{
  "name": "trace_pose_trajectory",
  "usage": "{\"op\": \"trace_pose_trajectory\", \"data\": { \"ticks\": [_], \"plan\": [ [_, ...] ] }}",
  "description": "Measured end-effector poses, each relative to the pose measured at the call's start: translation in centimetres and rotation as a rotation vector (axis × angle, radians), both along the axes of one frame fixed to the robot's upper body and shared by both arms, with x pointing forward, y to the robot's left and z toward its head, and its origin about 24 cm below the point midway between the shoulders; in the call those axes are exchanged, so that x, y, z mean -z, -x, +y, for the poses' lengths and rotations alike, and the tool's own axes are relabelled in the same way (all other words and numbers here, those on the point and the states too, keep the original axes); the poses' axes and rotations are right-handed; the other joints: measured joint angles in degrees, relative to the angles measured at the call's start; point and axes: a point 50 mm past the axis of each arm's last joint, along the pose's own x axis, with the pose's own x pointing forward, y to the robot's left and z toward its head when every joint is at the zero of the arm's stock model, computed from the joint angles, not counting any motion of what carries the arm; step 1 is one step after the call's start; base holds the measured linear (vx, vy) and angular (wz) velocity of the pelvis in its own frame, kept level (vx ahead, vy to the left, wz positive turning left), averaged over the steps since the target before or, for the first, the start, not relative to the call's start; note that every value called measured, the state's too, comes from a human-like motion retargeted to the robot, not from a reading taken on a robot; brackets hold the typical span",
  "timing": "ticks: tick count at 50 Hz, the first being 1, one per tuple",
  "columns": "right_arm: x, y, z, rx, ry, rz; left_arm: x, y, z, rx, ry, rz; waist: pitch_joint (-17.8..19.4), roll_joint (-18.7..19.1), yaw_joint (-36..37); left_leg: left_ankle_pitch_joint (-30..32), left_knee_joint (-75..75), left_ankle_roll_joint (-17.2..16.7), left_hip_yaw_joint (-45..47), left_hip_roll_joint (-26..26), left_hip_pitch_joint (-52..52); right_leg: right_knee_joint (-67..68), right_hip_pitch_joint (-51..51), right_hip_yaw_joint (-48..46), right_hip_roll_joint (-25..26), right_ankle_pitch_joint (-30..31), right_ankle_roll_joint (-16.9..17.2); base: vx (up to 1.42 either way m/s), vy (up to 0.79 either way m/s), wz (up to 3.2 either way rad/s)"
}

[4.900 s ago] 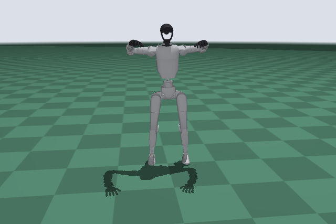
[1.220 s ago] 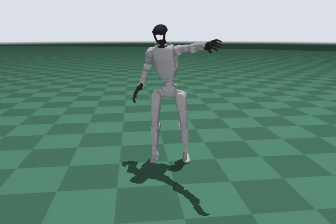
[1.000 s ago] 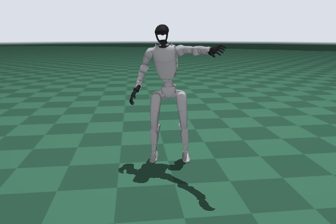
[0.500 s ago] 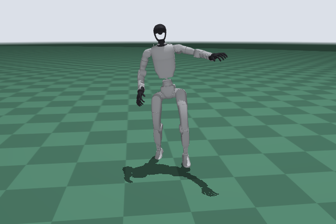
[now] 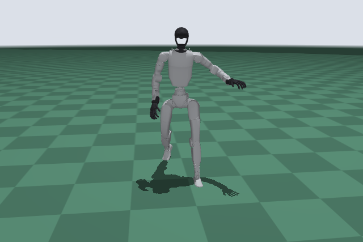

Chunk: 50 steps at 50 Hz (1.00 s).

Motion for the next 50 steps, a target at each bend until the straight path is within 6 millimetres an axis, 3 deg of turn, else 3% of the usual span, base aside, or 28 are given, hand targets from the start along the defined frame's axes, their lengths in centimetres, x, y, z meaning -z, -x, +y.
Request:
{"op": "trace_pose_trajectory", "data": {
  "ticks": [3,5,10,14,18,25,28,30,35,42,45,50],
  "plan": [
    [0.9,2.1,-0.8,0.045,0.012,0.071,1.0,0.8,-0.3,-0.018,0.013,0.023,0.5,0.6,-0.5,-1.1,0.2,-0.1,-3.2,-1.7,3.5,10.5,-3.1,-2.9,0.2,7.7,-3.4,0.66,0.41,0.85],
    [1.2,3.1,-1.3,0.062,0.018,0.098,1.8,1.3,-0.4,-0.04,0.027,0.047,0.7,0.9,-1.3,-2.5,0.0,0.0,-5.4,-2.9,5.5,19.5,-7.5,-4.6,0.2,7.8,-5.7,0.6,0.35,0.94],
    [1.2,4.1,-2.5,0.092,0.026,0.111,4.6,2.7,-0.7,-0.115,0.107,0.106,1.0,2.6,-5.1,-4.9,-1.4,-0.5,-10.9,-5.0,9.5,32.0,-19.4,-8.6,1.5,-4.2,-10.2,0.52,0.26,1.0],
    [1.2,4.5,-3.3,0.122,0.031,0.115,7.2,3.7,-1.6,-0.166,0.214,0.143,1.4,4.3,-8.7,-6.6,-1.8,-1.0,-14.9,-6.1,11.6,26.7,-26.6,-12.7,2.8,-10.1,-11.7,0.46,0.16,1.0],
    [1.3,4.9,-3.9,0.153,0.037,0.13,9.7,4.5,-2.8,-0.189,0.322,0.186,1.8,5.1,-11.9,-8.8,-1.1,-1.4,-18.4,-7.5,12.9,10.4,-31.1,-13.6,5.3,-8.2,-9.7,0.44,0.08,0.9],
    [1.2,5.7,-4.0,0.197,0.04,0.123,12.8,5.4,-4.7,-0.188,0.451,0.265,5.6,3.1,-15.8,-14.2,1.6,-1.3,-23.8,-12.2,19.7,-22.6,-30.1,-10.5,5.7,7.4,-2.1,0.51,-0.02,0.78],
    [0.9,6.1,-4.1,0.215,0.02,0.101,14.2,6.3,-5.4,-0.188,0.479,0.342,6.2,3.6,-16.9,-16.4,2.6,-1.4,-25.3,-12.1,23.0,-28.4,-29.3,-9.6,6.0,4.6,0.2,0.58,-0.09,0.53],
    [0.8,6.5,-4.2,0.23,0.008,0.093,15.1,7.2,-5.9,-0.189,0.5,0.404,5.9,4.2,-17.5,-17.5,3.2,-1.2,-26.0,-11.9,25.0,-29.2,-28.5,-10.2,5.9,2.7,0.4,0.6,-0.11,0.39],
    [0.7,6.2,-5.2,0.274,-0.004,0.12,17.7,7.8,-7.7,-0.223,0.609,0.538,5.7,4.4,-17.4,-16.3,6.7,-0.4,-26.6,-13.2,29.0,-26.3,-24.9,-11.5,4.1,7.9,-1.2,0.61,-0.15,0.13],
    [1.0,5.8,-5.6,0.259,-0.015,0.183,22.1,10.2,-12.4,-0.422,1.048,0.586,2.0,4.5,-19.0,-8.2,37.5,0.6,-22.6,-12.9,15.3,-20.4,-22.7,-10.3,3.3,6.4,-3.7,0.5,-0.18,0.05],
    [0.7,4.7,-5.5,0.266,-0.031,0.156,23.0,9.9,-14.3,-0.488,1.227,0.535,1.0,4.3,-18.8,-8.8,48.2,2.1,-19.1,-11.1,7.4,-19.1,-22.3,-9.8,3.7,4.9,-3.5,0.37,-0.15,-0.27],
    [0.1,2.9,-4.7,0.259,-0.074,0.092,23.5,8.1,-17.2,-0.44,1.372,0.508,0.6,3.2,-16.4,-12.2,44.4,2.7,-16.8,-11.8,2.2,-19.2,-20.6,-7.0,4.5,3.5,-2.2,0.3,-0.08,-0.57]
  ]
}}
